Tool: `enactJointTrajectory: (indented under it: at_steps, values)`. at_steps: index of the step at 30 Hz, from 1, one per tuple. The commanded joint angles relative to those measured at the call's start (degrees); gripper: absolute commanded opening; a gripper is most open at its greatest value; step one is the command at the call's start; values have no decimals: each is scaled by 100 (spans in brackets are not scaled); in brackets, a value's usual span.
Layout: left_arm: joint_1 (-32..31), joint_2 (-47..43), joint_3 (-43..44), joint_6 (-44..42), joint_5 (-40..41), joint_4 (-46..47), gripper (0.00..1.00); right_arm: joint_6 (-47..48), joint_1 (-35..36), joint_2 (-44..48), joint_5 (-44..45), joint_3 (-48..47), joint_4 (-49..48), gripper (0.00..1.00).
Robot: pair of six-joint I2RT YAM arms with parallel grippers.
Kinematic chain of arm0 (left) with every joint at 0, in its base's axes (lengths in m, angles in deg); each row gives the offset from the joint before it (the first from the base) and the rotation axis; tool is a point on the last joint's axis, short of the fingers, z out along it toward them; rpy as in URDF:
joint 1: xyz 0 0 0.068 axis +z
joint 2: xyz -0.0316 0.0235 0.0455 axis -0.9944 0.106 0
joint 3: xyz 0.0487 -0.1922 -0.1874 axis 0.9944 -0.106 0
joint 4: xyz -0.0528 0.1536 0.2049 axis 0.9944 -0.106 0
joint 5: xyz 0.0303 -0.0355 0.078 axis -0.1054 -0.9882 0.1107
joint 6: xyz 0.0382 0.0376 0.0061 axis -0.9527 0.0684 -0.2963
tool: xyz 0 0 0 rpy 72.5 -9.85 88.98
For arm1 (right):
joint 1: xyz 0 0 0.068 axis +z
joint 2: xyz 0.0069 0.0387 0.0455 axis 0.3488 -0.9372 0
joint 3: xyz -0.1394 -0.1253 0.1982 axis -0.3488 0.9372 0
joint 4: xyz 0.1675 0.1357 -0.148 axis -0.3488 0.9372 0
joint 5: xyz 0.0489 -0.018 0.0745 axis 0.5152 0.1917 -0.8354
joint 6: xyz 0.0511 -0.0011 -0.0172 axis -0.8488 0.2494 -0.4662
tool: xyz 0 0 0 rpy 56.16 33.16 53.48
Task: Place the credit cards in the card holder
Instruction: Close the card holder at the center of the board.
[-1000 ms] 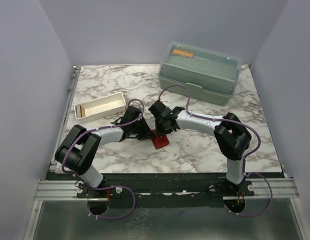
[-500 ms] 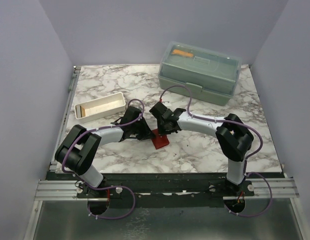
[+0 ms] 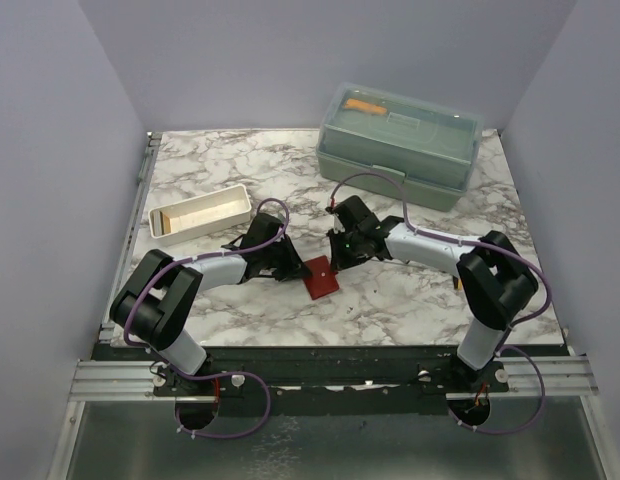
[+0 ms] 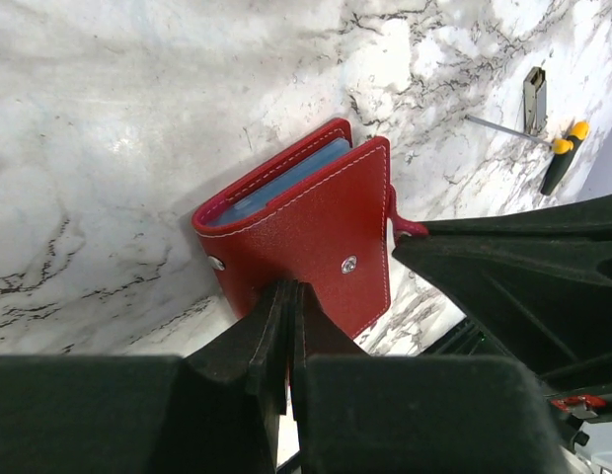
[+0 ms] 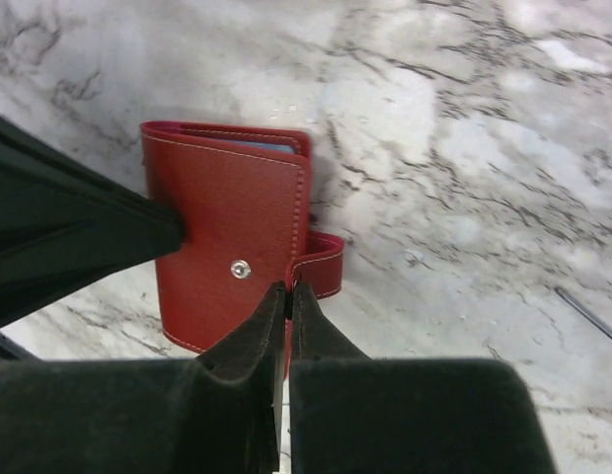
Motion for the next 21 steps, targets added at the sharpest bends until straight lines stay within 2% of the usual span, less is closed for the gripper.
enactJointTrajectory:
  at_steps: [1, 6, 14, 21]
  values:
    - [-43, -14, -45, -161, -280, -162, 10, 538, 50, -212, -705, -135, -171, 6]
    - [-39, -243, -107, -149, -298, -208, 15, 245, 46, -145, -512, -101, -367, 15]
    - [-31, -365, -161, -176, -309, -267, 16, 38, 43, -237, -432, -84, -393, 26]
    - [-36, -324, -156, -223, -348, -285, 16, -95, 34, -181, -373, -109, -398, 30]
